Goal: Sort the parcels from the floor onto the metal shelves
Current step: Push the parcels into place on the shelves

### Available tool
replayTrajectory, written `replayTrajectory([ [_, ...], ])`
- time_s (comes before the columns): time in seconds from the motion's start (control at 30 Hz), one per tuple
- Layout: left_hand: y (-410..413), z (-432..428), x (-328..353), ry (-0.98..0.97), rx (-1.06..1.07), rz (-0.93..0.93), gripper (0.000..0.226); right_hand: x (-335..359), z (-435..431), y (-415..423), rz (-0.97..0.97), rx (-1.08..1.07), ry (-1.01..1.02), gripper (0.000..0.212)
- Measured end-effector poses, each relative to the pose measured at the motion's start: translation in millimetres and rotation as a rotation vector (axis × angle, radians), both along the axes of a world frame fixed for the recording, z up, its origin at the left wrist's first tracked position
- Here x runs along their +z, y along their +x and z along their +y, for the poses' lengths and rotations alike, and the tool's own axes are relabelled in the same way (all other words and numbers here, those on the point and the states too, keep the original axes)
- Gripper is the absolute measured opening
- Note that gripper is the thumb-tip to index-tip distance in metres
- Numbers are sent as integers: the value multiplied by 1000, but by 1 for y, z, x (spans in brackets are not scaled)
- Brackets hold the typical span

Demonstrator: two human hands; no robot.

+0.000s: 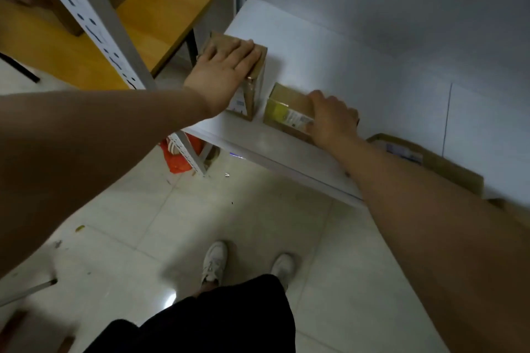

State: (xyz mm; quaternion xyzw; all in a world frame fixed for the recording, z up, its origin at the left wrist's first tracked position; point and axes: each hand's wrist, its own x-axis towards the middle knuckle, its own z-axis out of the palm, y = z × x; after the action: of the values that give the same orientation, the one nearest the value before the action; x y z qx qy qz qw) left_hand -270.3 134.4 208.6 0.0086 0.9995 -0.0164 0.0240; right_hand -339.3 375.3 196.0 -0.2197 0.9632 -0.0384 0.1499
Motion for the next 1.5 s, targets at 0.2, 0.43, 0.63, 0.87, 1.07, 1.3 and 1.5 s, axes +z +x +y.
replayTrajectory([
  [0.2, 3, -9, -13, 23, -36, 87, 105, -3, -18, -10, -14, 65, 9, 44],
  [0.43, 4, -13, -18, 31, -54, 114, 110, -6, -30, -13, -23, 68, 1, 49],
  [0.63, 16, 1, -19, -61, -81, 241, 108, 17, -25, -14, -75, 35, -3, 97],
  [0.87, 5, 88, -9, 63, -272, 121, 104, 64, 59, -12, -162, -69, -76, 71],
  [1.07, -1, 191, -21, 142, -370, 45, 94, 64, 158, 3, -156, -187, -12, 76],
  [1.3, -12, 265, -30, 242, -337, 24, 89, 29, 216, 9, -80, -156, 101, 110],
  [1.5, -33, 286, -30, 126, -212, 55, 94, 4, 209, 3, 37, -102, -8, 118],
])
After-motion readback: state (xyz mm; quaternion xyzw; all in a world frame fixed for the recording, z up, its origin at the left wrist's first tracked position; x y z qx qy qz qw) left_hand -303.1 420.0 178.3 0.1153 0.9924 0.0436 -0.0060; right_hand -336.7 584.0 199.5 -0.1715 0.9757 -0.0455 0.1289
